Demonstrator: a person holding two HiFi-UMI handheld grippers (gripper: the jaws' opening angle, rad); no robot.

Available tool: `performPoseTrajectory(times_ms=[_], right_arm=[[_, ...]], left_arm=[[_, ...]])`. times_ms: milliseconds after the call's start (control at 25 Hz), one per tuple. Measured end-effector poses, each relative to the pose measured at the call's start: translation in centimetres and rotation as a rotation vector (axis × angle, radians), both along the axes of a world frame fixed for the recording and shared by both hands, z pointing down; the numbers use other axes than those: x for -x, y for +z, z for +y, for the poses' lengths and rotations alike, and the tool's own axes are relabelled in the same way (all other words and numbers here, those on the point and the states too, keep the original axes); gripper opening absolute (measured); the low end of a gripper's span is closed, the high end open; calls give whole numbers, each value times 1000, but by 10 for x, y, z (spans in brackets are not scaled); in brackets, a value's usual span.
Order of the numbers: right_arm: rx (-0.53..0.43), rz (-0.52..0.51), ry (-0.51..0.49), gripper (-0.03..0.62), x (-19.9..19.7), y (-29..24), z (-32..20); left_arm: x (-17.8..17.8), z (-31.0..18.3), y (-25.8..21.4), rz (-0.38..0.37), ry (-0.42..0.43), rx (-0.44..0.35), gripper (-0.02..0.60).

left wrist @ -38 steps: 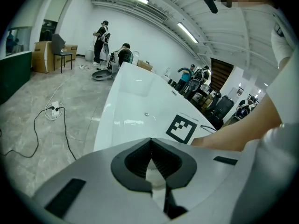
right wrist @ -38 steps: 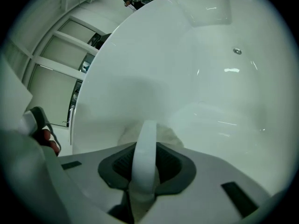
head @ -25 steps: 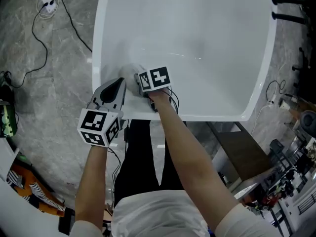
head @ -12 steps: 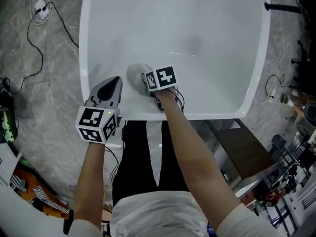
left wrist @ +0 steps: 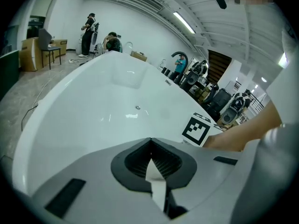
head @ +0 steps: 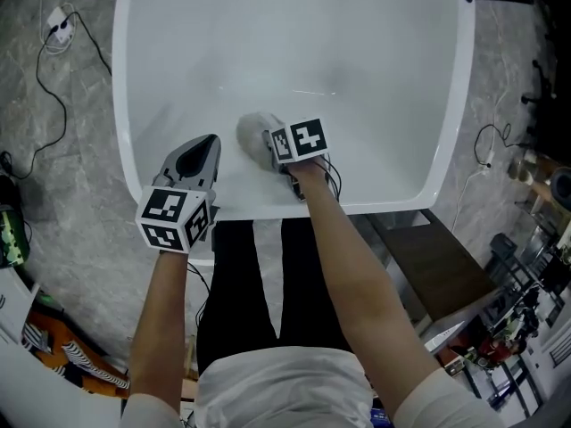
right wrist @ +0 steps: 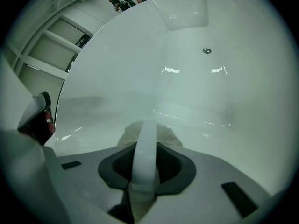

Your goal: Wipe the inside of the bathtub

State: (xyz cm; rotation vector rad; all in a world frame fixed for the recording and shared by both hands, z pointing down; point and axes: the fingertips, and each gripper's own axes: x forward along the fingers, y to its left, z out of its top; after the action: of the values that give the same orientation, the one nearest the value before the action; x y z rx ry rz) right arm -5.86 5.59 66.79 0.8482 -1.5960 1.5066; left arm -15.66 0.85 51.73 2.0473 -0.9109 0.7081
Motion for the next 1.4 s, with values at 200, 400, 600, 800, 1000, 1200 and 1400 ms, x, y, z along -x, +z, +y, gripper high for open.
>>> performPoseTrajectory(times_ms=[200, 400, 600, 800, 1000, 1200, 1400], right_arm=[[1, 24, 12, 95, -40, 3, 7], [9, 43, 23, 95, -74, 5, 12], [11, 59, 26, 95, -109, 7, 18], [17, 83, 24, 95, -142, 10, 23], [21, 94, 20, 95, -164, 12, 28], [21, 121, 7, 95, -191, 12, 33], [32, 151, 6, 95, -216, 15, 38]], left_arm=[[-29, -1, 5, 2, 33, 0, 5], [-53, -3, 9, 8, 62, -2, 5], [-81, 1, 13, 16, 83, -1, 5], [-101, 1, 19, 22, 95, 0, 5], [-115, 4, 24, 26, 107, 5, 5], [-132, 8, 27, 31, 120, 11, 5], [-145, 9, 30, 38, 132, 10, 5]])
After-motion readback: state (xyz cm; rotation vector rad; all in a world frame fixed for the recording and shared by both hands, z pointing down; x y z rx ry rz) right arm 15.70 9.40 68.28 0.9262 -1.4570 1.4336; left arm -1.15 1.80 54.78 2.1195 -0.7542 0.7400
